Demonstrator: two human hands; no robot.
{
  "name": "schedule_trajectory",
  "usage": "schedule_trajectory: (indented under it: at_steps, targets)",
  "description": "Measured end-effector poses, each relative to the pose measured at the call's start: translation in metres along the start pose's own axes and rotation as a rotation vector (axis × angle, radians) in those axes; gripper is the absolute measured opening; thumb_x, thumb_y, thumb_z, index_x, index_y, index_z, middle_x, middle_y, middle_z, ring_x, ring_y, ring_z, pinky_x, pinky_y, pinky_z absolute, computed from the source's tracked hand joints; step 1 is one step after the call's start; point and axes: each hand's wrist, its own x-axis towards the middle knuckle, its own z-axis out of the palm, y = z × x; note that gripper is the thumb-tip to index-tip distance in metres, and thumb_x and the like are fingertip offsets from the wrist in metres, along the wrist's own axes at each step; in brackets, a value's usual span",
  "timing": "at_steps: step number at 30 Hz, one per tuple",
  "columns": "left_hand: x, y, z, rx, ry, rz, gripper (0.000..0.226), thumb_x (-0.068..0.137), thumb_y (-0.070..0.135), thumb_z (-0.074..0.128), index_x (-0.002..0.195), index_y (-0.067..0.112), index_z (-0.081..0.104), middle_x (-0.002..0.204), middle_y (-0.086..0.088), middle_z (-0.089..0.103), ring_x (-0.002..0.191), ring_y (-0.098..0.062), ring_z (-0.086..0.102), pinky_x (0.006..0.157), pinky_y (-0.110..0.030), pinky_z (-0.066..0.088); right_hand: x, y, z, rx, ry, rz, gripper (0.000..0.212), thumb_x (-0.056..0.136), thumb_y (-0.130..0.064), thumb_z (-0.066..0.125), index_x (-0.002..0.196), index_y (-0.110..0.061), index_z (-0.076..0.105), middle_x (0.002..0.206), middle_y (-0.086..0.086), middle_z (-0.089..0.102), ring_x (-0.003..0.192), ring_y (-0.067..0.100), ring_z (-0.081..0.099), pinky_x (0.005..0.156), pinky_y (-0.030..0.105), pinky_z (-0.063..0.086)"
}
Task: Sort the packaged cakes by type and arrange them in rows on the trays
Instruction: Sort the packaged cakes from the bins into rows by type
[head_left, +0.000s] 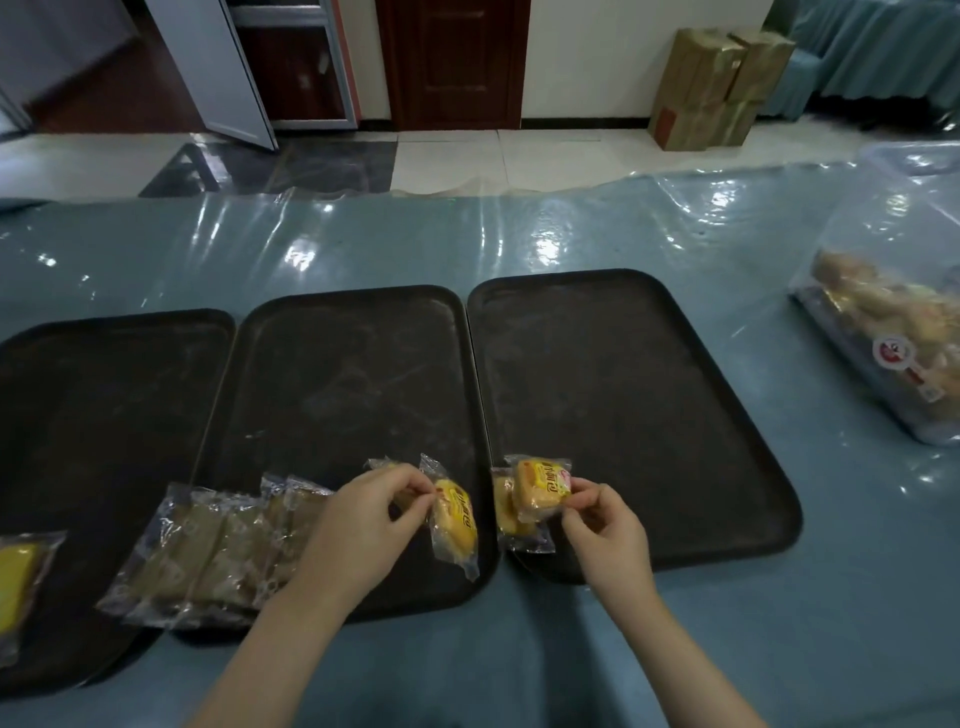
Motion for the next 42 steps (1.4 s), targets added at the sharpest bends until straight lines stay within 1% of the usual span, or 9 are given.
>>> schedule_trajectory:
  at_steps: [5, 10, 15, 21, 24, 32, 37, 40, 42]
  targets:
    - [-0.001, 0.005, 0.005, -0.009, -0.005, -0.010, 0.012, 0.090, 0.027, 0.068, 0.087, 0.038, 0.066, 0.083, 0.025, 0.063, 0.090, 0.007, 0.056, 0.068, -0.013, 0.043, 0.006, 0.030, -0.008, -0.152, 0.006, -0.021, 0.018, 0.086, 0.005, 0.063, 0.078, -0.011, 0.062, 0.113, -0.012, 0.065, 0.096, -0.005, 0.062, 0.076, 0.010, 0.049]
    - [-0.001, 0.001, 0.001, -0.020, -0.039, 0.005, 0.012, 0.090, 0.025, 0.069, 0.088, 0.037, 0.067, 0.082, 0.024, 0.064, 0.089, 0.005, 0.058, 0.069, -0.014, 0.046, 0.005, 0.043, -0.006, -0.293, -0.096, -0.038, 0.029, 0.085, 0.005, 0.059, 0.090, -0.024, 0.057, 0.109, -0.019, 0.064, 0.093, 0.000, 0.061, 0.075, 0.021, 0.048]
    - [0.001, -0.004, -0.005, -0.015, -0.061, 0.029, 0.013, 0.089, 0.027, 0.069, 0.089, 0.039, 0.067, 0.083, 0.024, 0.063, 0.091, 0.006, 0.057, 0.068, -0.012, 0.045, 0.004, 0.041, -0.008, -0.537, -0.253, -0.137, 0.081, 0.084, 0.008, 0.052, 0.146, -0.042, 0.038, 0.131, -0.020, 0.047, 0.120, -0.001, 0.046, 0.091, 0.009, 0.039]
    - [0.005, -0.005, -0.004, -0.015, -0.084, 0.052, 0.011, 0.090, 0.028, 0.068, 0.089, 0.039, 0.067, 0.083, 0.022, 0.063, 0.092, 0.003, 0.057, 0.070, -0.013, 0.046, 0.002, 0.049, -0.005, -0.821, -0.191, -0.254, 0.079, 0.085, 0.001, 0.054, 0.154, -0.031, 0.033, 0.163, -0.007, 0.020, 0.149, 0.018, 0.014, 0.119, 0.032, 0.020]
    - [0.005, 0.001, -0.001, -0.038, -0.051, 0.077, 0.012, 0.089, 0.026, 0.069, 0.089, 0.038, 0.068, 0.084, 0.022, 0.063, 0.093, 0.001, 0.058, 0.073, -0.012, 0.047, 0.001, 0.050, -0.005, -0.939, -0.280, -0.269, 0.081, 0.091, -0.007, 0.049, 0.157, -0.033, 0.010, 0.164, -0.014, 0.009, 0.151, 0.017, 0.006, 0.122, 0.032, 0.008]
    - [0.013, 0.026, 0.012, -0.091, -0.007, 0.045, 0.013, 0.088, 0.025, 0.070, 0.090, 0.038, 0.069, 0.086, 0.022, 0.064, 0.095, 0.001, 0.058, 0.073, -0.016, 0.048, 0.013, 0.035, -0.014, -0.764, -0.367, -0.239, 0.076, 0.089, -0.007, 0.050, 0.156, -0.032, 0.023, 0.159, -0.016, 0.024, 0.148, 0.011, 0.017, 0.124, 0.036, 0.018]
    - [0.016, 0.048, 0.027, -0.136, 0.027, 0.032, 0.013, 0.088, 0.024, 0.071, 0.089, 0.036, 0.070, 0.089, 0.023, 0.066, 0.096, 0.003, 0.059, 0.077, -0.010, 0.045, 0.012, 0.011, -0.021, -0.394, -0.250, -0.229, 0.045, 0.096, -0.007, 0.053, 0.129, -0.038, 0.050, 0.130, -0.030, 0.050, 0.123, -0.010, 0.043, 0.107, 0.019, 0.038]
    - [0.016, 0.059, 0.035, -0.170, 0.020, 0.041, 0.015, 0.088, 0.022, 0.070, 0.091, 0.037, 0.070, 0.091, 0.023, 0.066, 0.097, 0.003, 0.060, 0.079, -0.010, 0.046, 0.010, -0.007, -0.021, -0.081, -0.210, -0.045, 0.021, 0.100, -0.013, 0.054, 0.110, -0.030, 0.060, 0.104, -0.017, 0.068, 0.100, -0.002, 0.063, 0.084, 0.016, 0.049]
    - [0.018, 0.066, 0.042, -0.187, 0.025, 0.055, 0.016, 0.088, 0.020, 0.070, 0.090, 0.036, 0.070, 0.091, 0.022, 0.067, 0.096, 0.002, 0.061, 0.080, -0.012, 0.047, 0.012, -0.014, -0.023, 0.137, -0.260, 0.096, 0.014, 0.101, -0.018, 0.055, 0.112, -0.018, 0.063, 0.102, -0.001, 0.073, 0.097, 0.011, 0.069, 0.081, 0.023, 0.054]
